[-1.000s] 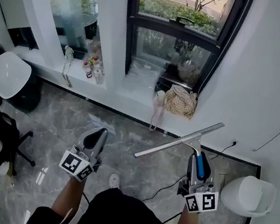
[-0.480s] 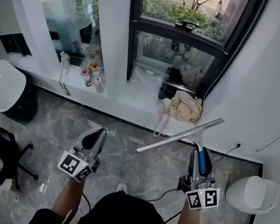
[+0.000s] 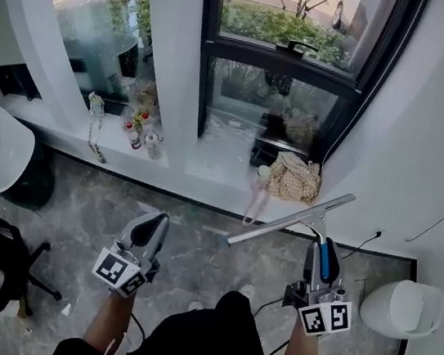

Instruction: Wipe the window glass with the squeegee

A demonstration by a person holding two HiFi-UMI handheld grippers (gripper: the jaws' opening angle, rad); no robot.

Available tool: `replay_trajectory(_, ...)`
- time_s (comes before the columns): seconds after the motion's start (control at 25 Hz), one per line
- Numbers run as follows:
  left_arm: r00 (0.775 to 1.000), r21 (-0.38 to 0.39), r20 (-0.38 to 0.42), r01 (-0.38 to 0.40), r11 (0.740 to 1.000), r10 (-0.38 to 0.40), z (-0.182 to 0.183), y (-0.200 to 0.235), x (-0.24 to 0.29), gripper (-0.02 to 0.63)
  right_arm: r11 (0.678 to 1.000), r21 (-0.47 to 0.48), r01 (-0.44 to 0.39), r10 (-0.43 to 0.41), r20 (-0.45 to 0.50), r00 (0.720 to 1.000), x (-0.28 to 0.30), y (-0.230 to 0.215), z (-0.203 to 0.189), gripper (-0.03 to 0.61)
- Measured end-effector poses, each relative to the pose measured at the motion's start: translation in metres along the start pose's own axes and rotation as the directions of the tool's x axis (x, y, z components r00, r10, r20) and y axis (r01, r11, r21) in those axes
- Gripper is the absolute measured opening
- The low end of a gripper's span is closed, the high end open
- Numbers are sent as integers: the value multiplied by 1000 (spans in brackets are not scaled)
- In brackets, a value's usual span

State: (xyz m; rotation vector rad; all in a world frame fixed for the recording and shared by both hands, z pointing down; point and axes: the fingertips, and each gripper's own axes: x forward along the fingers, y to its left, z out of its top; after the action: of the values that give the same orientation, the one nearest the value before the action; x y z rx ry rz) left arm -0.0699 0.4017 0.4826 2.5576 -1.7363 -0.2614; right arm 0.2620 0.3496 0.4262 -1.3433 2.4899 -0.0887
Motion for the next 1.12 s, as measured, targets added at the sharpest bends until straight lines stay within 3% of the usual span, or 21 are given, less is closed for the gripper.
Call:
replay_trajectory(0.48,1000,32,0,-25,999,25,0,39,88,-2,1000,-19,-10,11,9,1000,83,-49,-13,135)
replay_trajectory(0.72,995,43,2,-102,994,102,-2,70,150,-2,999,-28,-26,27,20,999,144,-86,-18,135)
replay_trajectory(1.12,994,50,50,-97,994,95,14,95,252,-2,994,-82,-75,79,45,996,226,-135,-9,135)
